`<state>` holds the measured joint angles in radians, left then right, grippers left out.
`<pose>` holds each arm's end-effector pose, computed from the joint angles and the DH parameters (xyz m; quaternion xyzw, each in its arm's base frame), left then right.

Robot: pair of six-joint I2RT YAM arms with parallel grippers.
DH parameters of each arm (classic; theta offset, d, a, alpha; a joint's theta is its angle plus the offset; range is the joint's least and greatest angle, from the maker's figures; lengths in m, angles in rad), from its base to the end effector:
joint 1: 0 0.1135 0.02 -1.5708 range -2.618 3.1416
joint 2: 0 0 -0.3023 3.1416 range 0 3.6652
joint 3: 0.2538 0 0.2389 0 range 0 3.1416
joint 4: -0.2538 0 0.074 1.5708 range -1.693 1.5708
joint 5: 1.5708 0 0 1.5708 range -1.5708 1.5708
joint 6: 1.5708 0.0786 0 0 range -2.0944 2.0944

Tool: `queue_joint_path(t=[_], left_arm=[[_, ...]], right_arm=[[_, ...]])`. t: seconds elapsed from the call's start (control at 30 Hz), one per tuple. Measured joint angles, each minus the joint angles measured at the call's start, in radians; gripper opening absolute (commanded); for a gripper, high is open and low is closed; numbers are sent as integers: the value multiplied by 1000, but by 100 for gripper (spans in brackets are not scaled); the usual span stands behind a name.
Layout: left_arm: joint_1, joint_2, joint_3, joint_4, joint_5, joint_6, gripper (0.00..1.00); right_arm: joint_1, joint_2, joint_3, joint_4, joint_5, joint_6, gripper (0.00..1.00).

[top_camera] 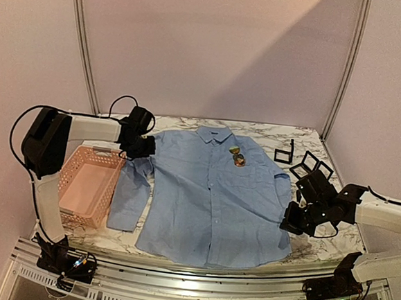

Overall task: Remove the brooch from the garment
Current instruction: Flatten out the flattened clothing at the center of the board.

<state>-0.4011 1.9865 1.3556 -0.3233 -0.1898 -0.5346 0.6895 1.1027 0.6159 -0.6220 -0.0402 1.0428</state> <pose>0.4216 -0.1627 0.1787 -0.0920 0.9445 -0.0556 0.3103 0.1400 0.1195 0.1916 0.1665 0.9589 0.1871 0.1334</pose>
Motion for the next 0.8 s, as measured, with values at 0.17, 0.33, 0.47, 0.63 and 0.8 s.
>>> queue_joint_path(t=[0.17, 0.33, 0.47, 0.63, 0.8], left_arm=[[10, -61, -63, 23, 17, 0, 0], [10, -72, -135, 39, 53, 0, 8], [10, -84, -192, 50, 79, 6, 37], [0, -146, -237, 47, 104, 26, 77], [-33, -270, -230, 49, 104, 36, 90]], right_arm=[[10, 1, 5, -24, -1, -9, 0], [18, -10, 4, -71, -30, -4, 2], [28, -62, 2, -101, -52, 19, 21], [31, -113, 17, -157, -49, 30, 50], [34, -107, 157, -201, -13, 2, 62]])
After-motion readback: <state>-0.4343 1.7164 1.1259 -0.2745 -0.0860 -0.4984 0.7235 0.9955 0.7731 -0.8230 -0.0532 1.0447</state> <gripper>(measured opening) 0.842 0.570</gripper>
